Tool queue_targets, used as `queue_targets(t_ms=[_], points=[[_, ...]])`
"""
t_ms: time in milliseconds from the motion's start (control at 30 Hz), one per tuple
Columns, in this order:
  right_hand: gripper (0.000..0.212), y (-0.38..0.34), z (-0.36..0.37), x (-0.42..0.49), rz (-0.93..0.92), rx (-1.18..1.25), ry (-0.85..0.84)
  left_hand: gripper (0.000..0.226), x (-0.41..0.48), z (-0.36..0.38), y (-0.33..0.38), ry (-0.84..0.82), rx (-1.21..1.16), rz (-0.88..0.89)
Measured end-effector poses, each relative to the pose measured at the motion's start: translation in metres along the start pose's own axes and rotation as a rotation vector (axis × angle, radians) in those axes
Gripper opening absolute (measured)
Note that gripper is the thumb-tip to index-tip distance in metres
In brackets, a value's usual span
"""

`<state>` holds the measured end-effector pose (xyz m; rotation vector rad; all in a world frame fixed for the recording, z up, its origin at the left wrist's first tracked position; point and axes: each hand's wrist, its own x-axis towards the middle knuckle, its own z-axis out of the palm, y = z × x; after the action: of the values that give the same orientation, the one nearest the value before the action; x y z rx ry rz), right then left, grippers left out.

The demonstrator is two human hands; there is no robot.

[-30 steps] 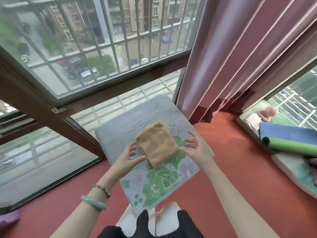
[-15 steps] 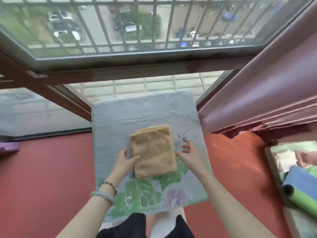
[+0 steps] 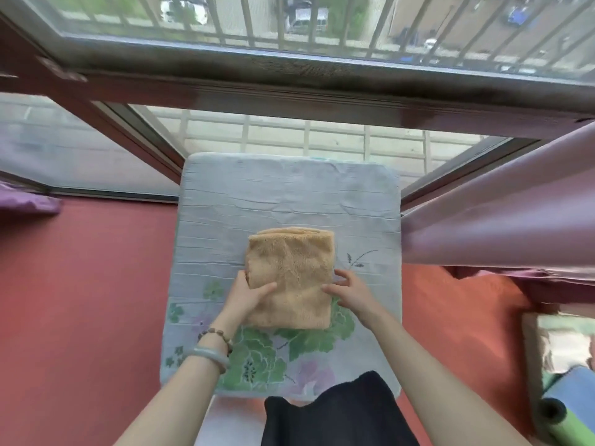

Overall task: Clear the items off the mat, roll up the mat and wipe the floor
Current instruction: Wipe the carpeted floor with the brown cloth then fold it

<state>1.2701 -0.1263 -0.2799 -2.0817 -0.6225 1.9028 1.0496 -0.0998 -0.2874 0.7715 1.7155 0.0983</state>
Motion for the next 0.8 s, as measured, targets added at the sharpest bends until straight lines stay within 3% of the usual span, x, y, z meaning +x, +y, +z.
queue_targets(t_ms=[100,200,467,800], points=[[0.050,-0.004,0.008,0.002,-0.017,-0.013,-0.009,0.043,-0.013,-0.006,0.002,-0.024,-0.016,0.103],[0.027,-0.016,0.012,-0.009,-0.013,0.033,-0.060,0.034,-0.030,-0.014,0.008,-0.001,0.008,0.227],[0.039,-0.061,0.023,-0.088,-0.319,0.027,-0.029,0.034,-0.097,-0.049,0.022,0.213,-0.130,0.420],[0.040,-0.135,0.126,-0.209,-0.767,-0.215,-0.183,0.042,-0.216,-0.154,-0.001,0.511,-0.378,0.651]])
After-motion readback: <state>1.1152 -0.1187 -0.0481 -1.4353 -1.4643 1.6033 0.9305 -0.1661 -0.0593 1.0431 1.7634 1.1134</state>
